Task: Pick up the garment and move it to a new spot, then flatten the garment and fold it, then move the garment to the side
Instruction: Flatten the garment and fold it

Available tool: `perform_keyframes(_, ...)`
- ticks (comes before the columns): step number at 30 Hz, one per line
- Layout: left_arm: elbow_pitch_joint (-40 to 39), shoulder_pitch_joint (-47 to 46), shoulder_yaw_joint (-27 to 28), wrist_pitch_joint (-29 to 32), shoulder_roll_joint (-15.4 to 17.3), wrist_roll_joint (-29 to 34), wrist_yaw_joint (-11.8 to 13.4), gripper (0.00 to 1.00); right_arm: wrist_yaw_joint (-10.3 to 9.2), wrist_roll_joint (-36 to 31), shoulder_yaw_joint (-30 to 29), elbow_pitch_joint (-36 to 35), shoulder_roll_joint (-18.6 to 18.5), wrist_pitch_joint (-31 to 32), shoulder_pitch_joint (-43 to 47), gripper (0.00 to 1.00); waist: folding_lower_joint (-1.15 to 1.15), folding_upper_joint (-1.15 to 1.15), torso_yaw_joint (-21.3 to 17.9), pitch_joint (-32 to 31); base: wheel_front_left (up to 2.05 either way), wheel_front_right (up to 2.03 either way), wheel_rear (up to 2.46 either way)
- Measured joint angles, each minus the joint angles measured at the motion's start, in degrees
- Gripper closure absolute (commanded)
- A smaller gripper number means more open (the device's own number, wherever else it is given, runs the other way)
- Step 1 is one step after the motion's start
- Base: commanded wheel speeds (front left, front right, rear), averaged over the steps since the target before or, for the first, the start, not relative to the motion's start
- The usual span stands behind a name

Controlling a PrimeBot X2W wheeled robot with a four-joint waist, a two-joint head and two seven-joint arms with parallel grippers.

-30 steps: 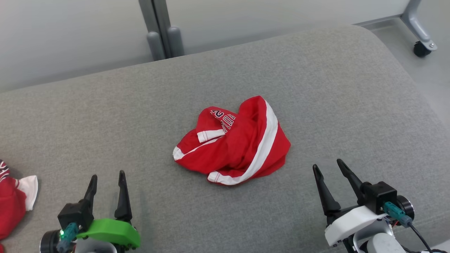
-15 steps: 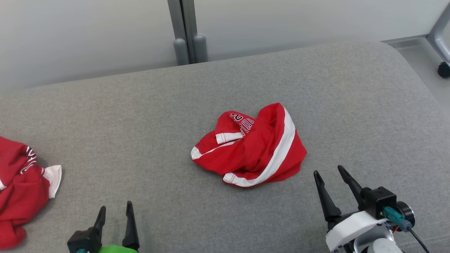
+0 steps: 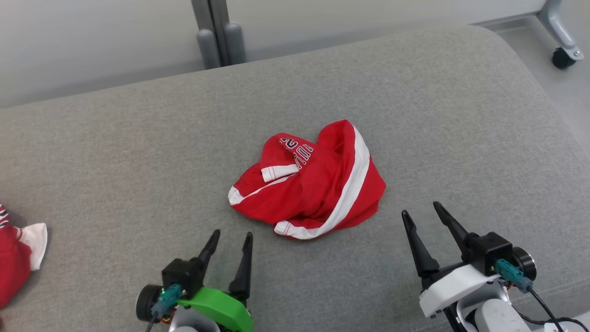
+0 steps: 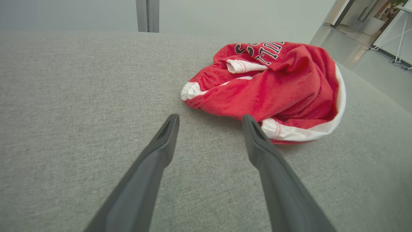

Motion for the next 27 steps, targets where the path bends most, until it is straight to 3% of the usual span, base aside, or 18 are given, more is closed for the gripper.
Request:
perform_keyframes(7, 4.0, -3.9, -8.1, 0.0, -0.1, -4.6, -0.1, 0.0, 0.0, -0.1, -0.2, -0.6, 0.0, 0.0, -1.2, 0.0, 0.0, 0.0, -3.2, 3.2, 0.0, 0.0, 0.0)
perform_keyframes(17, 5.7, -6.3, -7.8, 0.0, 0.0, -5.5, -0.1, 0.0, 0.0, 0.1, -0.2, -1.2, 0.0, 0.0, -2.2, 0.0, 0.0, 0.0, -6.5, 7.0, 0.0, 0.0, 0.0)
perform_keyframes(18, 5.7, -6.5, -7.7, 0.0, 0.1, -5.5, -0.1, 0.3, 0.0, 0.2, -0.2, -1.2, 0.0, 0.0, -2.2, 0.0, 0.0, 0.0, -6.7, 7.2, 0.0, 0.0, 0.0)
perform_keyframes(19, 5.7, -6.7, -7.7, 0.0, 0.1, -5.5, -0.1, 0.71, 0.0, 0.2, -0.2, -1.3, 0.0, 0.0, -2.2, 0.0, 0.0, 0.0, -6.8, 7.4, 0.0, 0.0, 0.0)
perform_keyframes(20, 5.6, -6.8, -7.8, 0.0, 0.1, -5.8, -0.1, 1.0, 0.0, 0.2, -0.3, -1.2, 0.0, 0.0, -2.2, 0.0, 0.0, 0.0, -6.9, 7.5, 0.0, 0.0, 0.0)
perform_keyframes(27, 5.1, -7.1, -6.3, 0.0, 0.3, -6.7, -0.1, 1.0, 0.0, 0.2, -0.7, -1.1, 0.0, 0.0, -2.3, 0.0, 0.0, 0.0, -5.3, 7.0, 0.0, 0.0, 0.0)
